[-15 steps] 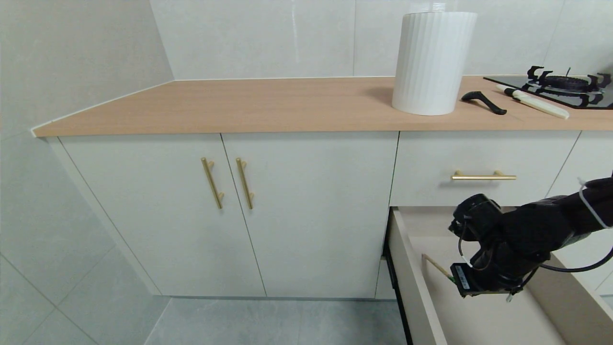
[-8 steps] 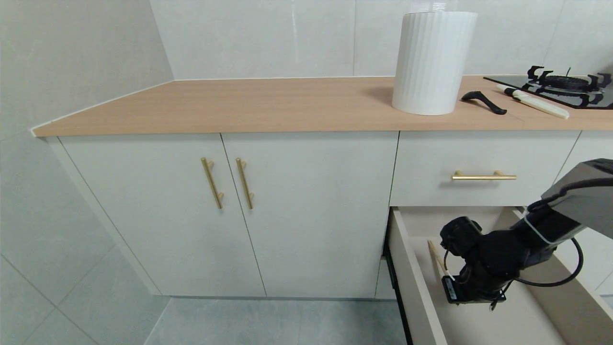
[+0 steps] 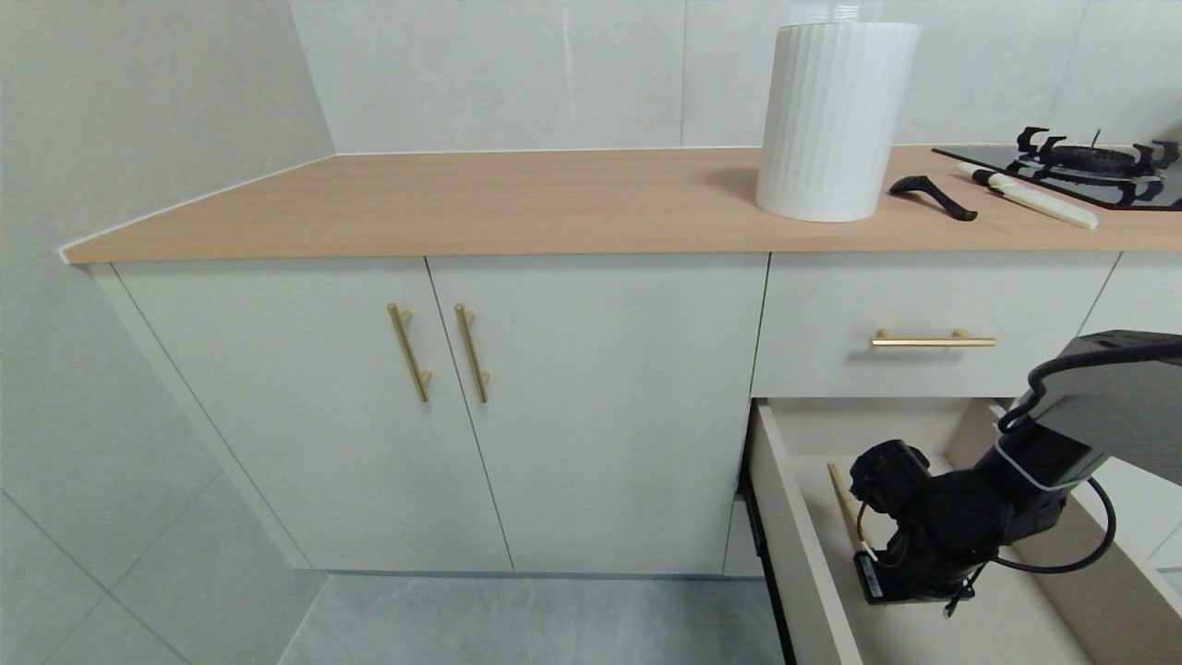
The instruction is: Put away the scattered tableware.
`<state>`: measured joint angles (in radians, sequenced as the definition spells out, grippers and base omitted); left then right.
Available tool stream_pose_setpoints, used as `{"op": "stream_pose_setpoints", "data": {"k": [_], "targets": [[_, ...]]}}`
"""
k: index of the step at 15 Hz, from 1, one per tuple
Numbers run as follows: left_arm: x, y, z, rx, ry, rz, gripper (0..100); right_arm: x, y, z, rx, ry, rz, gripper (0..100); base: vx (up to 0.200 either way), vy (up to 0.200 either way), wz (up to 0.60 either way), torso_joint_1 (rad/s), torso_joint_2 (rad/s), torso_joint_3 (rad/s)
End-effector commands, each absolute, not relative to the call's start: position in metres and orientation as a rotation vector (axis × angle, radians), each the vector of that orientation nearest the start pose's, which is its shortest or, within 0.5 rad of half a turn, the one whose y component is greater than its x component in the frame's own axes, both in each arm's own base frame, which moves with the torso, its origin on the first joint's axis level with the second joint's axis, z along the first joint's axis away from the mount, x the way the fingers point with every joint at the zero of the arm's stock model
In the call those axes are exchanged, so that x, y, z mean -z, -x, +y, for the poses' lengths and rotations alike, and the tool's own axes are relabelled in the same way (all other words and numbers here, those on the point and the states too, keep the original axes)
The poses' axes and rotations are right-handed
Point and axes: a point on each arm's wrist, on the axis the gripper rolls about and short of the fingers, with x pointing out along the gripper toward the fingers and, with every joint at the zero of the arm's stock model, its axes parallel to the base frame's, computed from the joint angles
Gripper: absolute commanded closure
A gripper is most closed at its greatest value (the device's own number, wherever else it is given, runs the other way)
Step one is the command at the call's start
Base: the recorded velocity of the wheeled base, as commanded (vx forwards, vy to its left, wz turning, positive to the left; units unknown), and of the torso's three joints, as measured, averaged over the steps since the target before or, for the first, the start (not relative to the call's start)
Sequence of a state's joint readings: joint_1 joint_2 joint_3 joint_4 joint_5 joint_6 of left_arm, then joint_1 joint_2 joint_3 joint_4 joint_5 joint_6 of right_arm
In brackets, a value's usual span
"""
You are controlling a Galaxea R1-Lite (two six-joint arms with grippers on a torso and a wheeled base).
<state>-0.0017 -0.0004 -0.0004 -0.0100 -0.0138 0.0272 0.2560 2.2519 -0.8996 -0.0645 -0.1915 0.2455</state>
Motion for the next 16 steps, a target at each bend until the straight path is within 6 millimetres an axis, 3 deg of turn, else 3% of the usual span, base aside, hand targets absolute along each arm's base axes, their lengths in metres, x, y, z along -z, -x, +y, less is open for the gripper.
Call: {"op": "stream_pose_setpoints", "data": {"k": [1,4,5,11,14,15,16], "targets": [[-0.077,0.023,0.0,0.015,-0.028,-0.012,0,0.02,-0.319,0.079,0.099,0.075,1.252,100,0.0,0.0,0.0,0.0,0.0,0.0],[-0.077,0.023,0.0,0.015,-0.028,-0.011,0,0.019,-0.319,0.079,0.099,0.074,1.249,100,0.0,0.0,0.0,0.0,0.0,0.0],[-0.077,0.023,0.0,0.015,-0.028,-0.011,0,0.019,-0.319,0.079,0.099,0.074,1.249,0,0.0,0.0,0.0,0.0,0.0,0.0],[-0.077,0.023,0.0,0.015,-0.028,-0.011,0,0.015,-0.319,0.079,0.097,0.068,1.238,0,0.0,0.0,0.0,0.0,0.0,0.0],[-0.077,0.023,0.0,0.015,-0.028,-0.011,0,-0.035,-0.305,0.078,0.068,0.039,1.115,0,0.0,0.0,0.0,0.0,0.0,0.0],[-0.077,0.023,0.0,0.015,-0.028,-0.012,0,-0.084,-0.287,0.073,0.036,0.013,0.979,0,0.0,0.0,0.0,0.0,0.0,0.0],[-0.077,0.023,0.0,0.015,-0.028,-0.011,0,-0.114,-0.273,0.069,0.002,0.003,0.889,0,0.0,0.0,0.0,0.0,0.0,0.0]]}}
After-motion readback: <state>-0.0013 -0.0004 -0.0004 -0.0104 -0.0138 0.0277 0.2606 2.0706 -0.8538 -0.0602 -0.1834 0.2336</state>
